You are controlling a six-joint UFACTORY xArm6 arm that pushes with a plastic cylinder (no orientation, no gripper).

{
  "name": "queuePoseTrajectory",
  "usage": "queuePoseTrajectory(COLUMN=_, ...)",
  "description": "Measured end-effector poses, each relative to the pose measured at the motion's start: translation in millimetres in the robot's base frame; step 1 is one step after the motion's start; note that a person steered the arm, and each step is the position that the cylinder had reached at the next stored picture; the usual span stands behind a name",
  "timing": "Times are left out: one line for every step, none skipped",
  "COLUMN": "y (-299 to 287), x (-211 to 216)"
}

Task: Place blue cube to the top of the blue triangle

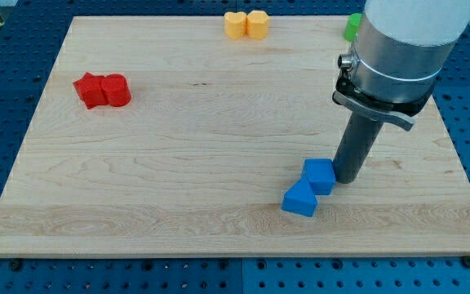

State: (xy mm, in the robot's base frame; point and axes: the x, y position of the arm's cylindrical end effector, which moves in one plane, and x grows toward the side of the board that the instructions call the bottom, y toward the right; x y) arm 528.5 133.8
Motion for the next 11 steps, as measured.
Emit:
queuePoseTrajectory(y=28, x=41)
queuePoseTrajectory(y=29, x=56)
queuePoseTrajectory(y=4, x=45)
queuePoseTrajectory(y=1, x=39)
queuePoseTrajectory(y=1, x=38)
queuePoseTrajectory(y=1, x=21)
queuePoseTrajectory(y=-7, x=19)
queuePoseTrajectory(y=-19, x=14)
queuePoseTrajectory(y=-20, x=9)
queuePoseTrajectory(y=-29, x=7)
queuePoseTrajectory(y=-31, x=7)
